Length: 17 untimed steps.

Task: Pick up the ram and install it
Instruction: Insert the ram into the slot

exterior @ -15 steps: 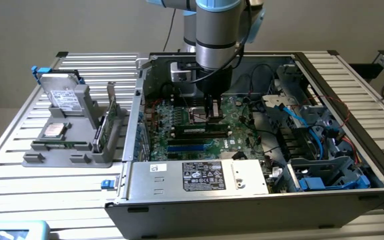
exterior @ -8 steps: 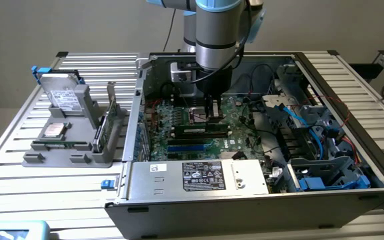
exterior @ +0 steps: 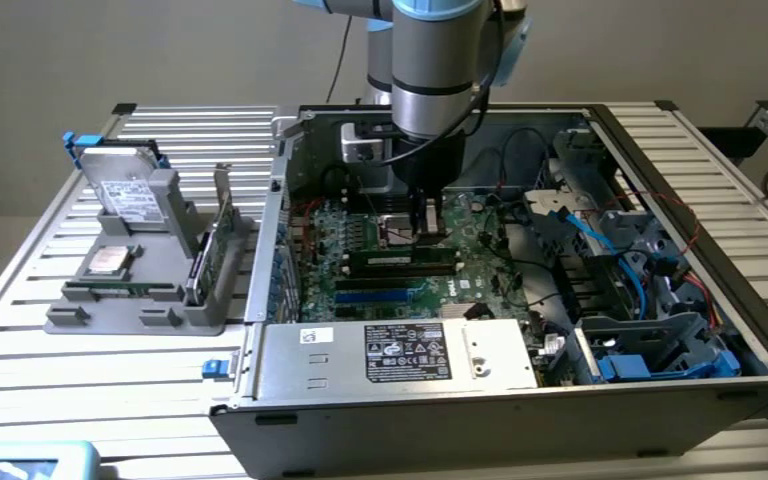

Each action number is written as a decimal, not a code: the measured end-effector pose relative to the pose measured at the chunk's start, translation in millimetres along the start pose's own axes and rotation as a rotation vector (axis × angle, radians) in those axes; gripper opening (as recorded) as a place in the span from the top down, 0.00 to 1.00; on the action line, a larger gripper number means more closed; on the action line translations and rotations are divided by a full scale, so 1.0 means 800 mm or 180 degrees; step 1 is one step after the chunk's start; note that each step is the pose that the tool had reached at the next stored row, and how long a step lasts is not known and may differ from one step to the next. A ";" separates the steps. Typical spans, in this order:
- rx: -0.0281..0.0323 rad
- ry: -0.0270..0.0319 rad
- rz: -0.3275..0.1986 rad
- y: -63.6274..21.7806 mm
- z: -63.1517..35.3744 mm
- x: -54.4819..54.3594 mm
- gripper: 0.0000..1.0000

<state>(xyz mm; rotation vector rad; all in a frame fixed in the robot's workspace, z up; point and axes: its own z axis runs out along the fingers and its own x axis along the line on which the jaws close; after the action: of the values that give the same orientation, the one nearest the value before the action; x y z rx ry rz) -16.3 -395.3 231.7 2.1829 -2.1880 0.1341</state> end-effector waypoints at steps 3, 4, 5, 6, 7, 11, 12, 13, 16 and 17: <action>0.0000 0.0000 0.0003 0.000 0.000 0.000 0.88; -0.0001 0.0000 0.0004 0.000 0.000 0.000 0.88; -0.0001 0.0001 0.0005 0.000 0.000 0.000 0.88; -0.0001 0.0001 0.0007 0.000 0.000 0.000 0.88; -0.0001 0.0001 0.0008 0.000 0.000 0.000 0.88; -0.0001 0.0001 0.0010 0.000 0.001 0.000 0.88; -0.0001 0.0001 0.0010 0.000 0.002 0.000 0.88; -0.0001 0.0000 0.0011 0.000 0.002 0.000 0.88; -0.0001 0.0001 0.0011 0.000 0.003 0.000 0.88; -0.0001 0.0001 0.0013 0.000 0.003 -0.001 0.88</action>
<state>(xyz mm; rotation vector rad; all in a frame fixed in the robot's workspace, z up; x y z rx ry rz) -16.3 -394.8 229.5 2.1782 -2.1922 0.1340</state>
